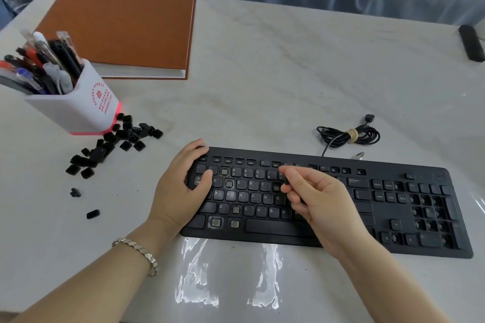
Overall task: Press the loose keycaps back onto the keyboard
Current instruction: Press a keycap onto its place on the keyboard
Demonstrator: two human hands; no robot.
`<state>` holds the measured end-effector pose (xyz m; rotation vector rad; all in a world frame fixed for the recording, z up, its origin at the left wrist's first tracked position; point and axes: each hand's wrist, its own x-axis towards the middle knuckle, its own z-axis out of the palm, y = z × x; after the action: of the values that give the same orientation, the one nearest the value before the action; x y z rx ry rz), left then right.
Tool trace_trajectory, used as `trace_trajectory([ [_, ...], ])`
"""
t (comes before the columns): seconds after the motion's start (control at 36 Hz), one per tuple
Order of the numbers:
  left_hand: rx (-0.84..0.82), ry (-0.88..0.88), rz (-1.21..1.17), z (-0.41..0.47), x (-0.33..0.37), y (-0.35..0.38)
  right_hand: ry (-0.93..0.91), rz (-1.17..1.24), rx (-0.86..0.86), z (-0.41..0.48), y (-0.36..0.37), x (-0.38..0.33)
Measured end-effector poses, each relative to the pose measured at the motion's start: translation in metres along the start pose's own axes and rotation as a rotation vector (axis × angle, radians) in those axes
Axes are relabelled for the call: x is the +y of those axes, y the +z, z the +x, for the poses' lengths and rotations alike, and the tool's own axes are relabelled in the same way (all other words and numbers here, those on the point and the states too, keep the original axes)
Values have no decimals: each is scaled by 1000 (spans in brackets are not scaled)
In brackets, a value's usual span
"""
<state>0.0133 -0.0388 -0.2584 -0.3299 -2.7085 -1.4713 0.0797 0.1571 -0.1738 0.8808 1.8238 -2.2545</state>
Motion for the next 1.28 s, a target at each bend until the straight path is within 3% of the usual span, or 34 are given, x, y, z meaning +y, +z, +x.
trace_trajectory([
  [0.28, -3, 5, 0, -1, 3, -1, -29, -72, -56, -2, -7, 1],
  [0.58, 5, 13, 11, 0, 1, 0, -357, -348, 23, -12, -6, -3],
  [0.86, 3, 28, 12, 0, 2, -1, -470, -464, 56, -15, -6, 0],
  [1.0, 7, 14, 17, 0, 1, -1, -396, -384, 48, -16, -5, 1],
  [1.28, 7, -2, 4, 0, 3, -1, 129, 98, 65, -4, -18, 8],
])
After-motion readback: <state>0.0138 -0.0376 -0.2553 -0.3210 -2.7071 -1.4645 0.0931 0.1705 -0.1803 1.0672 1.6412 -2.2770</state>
